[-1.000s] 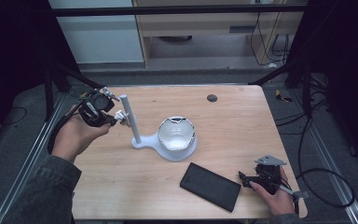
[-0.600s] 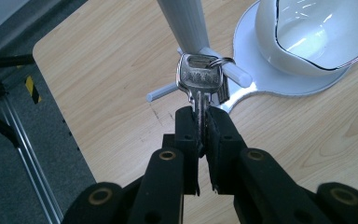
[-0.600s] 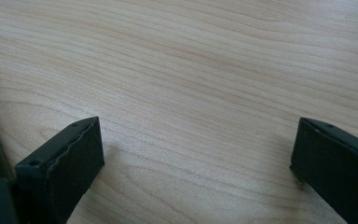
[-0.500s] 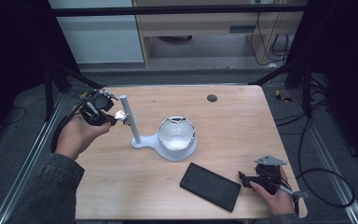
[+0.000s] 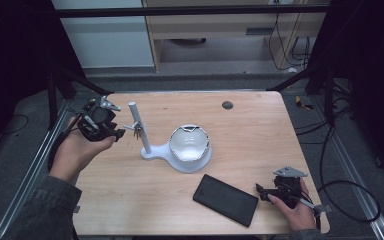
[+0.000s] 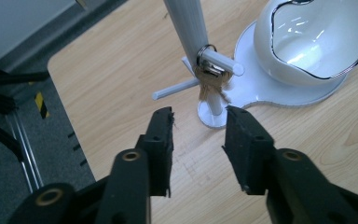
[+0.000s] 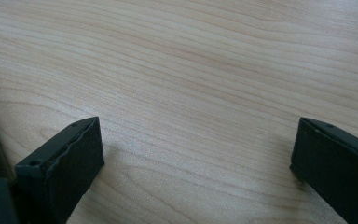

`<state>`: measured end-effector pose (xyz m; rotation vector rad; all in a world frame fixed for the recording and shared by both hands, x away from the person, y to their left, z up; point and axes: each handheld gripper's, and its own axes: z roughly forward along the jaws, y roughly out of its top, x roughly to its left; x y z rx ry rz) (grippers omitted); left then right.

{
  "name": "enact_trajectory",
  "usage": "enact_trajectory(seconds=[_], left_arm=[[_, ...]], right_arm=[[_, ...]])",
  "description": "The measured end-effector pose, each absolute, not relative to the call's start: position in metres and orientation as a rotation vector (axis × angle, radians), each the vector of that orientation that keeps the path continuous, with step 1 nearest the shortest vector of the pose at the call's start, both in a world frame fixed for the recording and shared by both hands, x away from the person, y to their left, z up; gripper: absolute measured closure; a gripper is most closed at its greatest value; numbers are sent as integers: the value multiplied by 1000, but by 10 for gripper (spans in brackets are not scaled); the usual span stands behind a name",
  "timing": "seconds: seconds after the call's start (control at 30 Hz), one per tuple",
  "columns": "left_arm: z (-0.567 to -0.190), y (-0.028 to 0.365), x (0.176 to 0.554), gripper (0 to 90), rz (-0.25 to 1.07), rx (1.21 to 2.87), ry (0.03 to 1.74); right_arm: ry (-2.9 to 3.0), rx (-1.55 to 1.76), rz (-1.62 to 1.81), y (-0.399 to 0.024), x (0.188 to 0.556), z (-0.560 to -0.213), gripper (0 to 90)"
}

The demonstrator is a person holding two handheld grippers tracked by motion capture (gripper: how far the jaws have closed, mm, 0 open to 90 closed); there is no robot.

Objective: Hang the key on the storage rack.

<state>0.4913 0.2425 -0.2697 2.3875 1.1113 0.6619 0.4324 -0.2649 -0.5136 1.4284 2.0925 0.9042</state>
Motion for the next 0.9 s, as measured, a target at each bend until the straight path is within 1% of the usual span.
enact_trajectory(seconds=[0.07,0.13,0.2,0.3,0.43,0.67,0.77,0.9], left_arm=[[-267,244,482,584,681,2372,1083],[-265,245,473,528,697,2360,1061],[-266,244,465,497,707,2360,1038],[-267,242,457,426,709,2351,1019],[-277,235,440,341,709,2341,969],[-297,224,423,203,676,2310,912],[-307,218,420,172,650,2300,889],[-321,207,416,159,603,2294,837]], right_arm=[[2093,1428,904,-265,432,-514,24],[2092,1427,904,-265,432,-514,24],[2092,1428,904,-265,432,-514,24],[2092,1430,903,-265,432,-513,24],[2094,1432,913,-265,431,-513,46],[2055,1405,920,-268,428,-506,80],[2038,1400,923,-270,426,-503,99],[2003,1377,927,-268,420,-497,112]])
